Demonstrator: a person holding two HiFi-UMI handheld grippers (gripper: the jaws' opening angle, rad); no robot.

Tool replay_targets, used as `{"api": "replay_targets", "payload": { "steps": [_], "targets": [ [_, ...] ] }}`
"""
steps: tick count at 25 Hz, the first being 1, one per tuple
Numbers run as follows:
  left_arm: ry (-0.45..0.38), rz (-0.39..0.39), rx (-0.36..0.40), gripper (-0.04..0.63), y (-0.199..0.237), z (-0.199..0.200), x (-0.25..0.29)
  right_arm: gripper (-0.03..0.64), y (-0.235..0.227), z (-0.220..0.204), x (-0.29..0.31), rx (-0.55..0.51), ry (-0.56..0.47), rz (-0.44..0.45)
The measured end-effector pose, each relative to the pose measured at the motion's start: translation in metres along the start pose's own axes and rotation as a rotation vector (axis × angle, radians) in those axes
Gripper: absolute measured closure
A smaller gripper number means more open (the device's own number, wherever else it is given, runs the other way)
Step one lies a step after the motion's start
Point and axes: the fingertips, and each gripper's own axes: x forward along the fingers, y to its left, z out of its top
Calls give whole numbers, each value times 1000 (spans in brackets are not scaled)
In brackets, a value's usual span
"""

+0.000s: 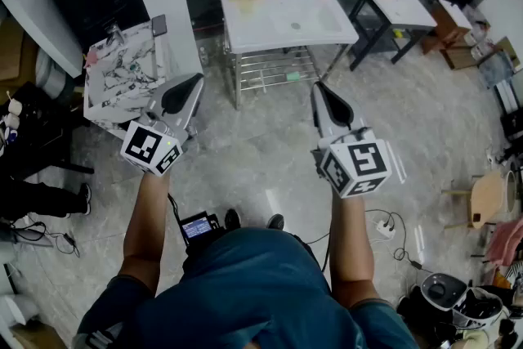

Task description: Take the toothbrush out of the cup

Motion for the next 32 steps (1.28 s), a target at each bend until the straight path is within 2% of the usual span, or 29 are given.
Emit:
{"api": "replay_targets", "payload": {
  "steps": [15, 23, 32],
  "targets": [
    [2, -28, -9, 595, 17, -5, -8, 609, 14, -4, 13, 3, 12, -19],
    [-3, -53, -22, 595, 31, -14, -9, 606, 18, 0, 23, 46, -36, -28],
    [19, -51, -27, 595, 36, -29, 11, 606, -8, -8, 43, 61, -35, -19]
  ]
}}
